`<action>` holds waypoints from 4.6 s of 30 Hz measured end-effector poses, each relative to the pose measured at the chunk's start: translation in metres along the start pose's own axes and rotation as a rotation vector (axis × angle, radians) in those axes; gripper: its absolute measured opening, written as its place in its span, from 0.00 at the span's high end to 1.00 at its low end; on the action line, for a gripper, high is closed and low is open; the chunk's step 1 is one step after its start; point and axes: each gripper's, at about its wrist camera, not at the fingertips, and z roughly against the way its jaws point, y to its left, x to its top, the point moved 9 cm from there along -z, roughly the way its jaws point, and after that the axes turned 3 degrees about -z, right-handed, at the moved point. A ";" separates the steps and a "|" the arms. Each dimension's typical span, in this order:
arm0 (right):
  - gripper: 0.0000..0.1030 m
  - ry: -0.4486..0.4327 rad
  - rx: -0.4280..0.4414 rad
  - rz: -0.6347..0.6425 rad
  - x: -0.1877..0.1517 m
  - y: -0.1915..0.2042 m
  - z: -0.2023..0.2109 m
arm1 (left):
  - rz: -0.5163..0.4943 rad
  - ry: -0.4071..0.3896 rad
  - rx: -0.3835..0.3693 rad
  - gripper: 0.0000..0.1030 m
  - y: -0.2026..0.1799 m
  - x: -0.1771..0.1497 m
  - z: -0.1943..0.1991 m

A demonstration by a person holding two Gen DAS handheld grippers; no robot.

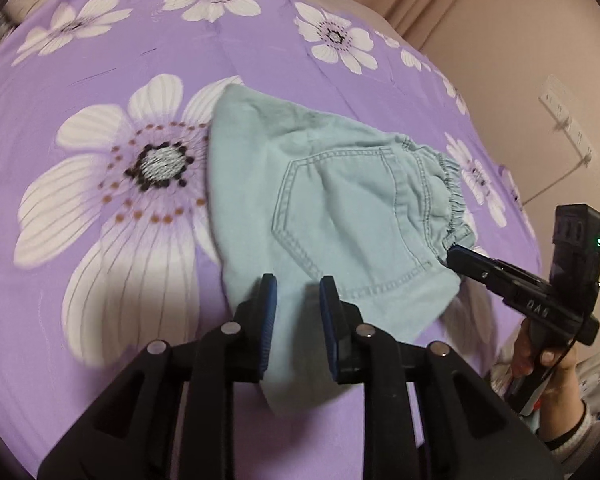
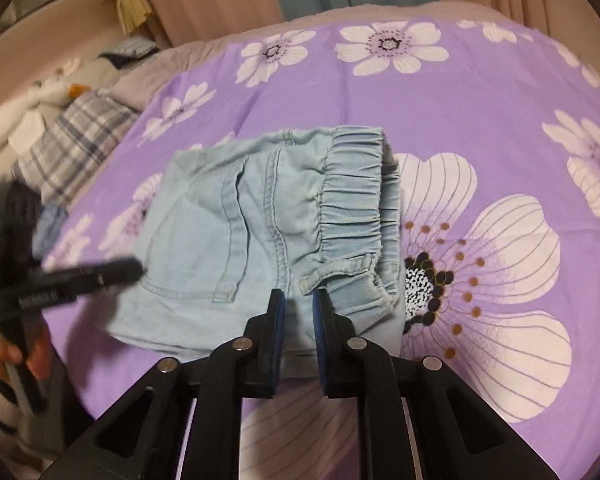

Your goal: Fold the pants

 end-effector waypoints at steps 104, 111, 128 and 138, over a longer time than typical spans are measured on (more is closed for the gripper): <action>0.61 -0.322 0.091 0.352 0.066 0.143 0.084 | -0.044 -0.256 0.242 0.77 -0.029 0.065 0.110; 0.61 -0.344 0.079 0.373 0.073 0.148 0.085 | -0.061 -0.272 0.250 0.77 -0.027 0.080 0.111; 0.61 -0.398 0.063 0.382 0.104 0.154 0.079 | -0.106 -0.305 0.274 0.77 -0.021 0.119 0.108; 0.61 -0.419 0.060 0.383 0.121 0.153 0.072 | -0.123 -0.317 0.292 0.77 -0.020 0.136 0.105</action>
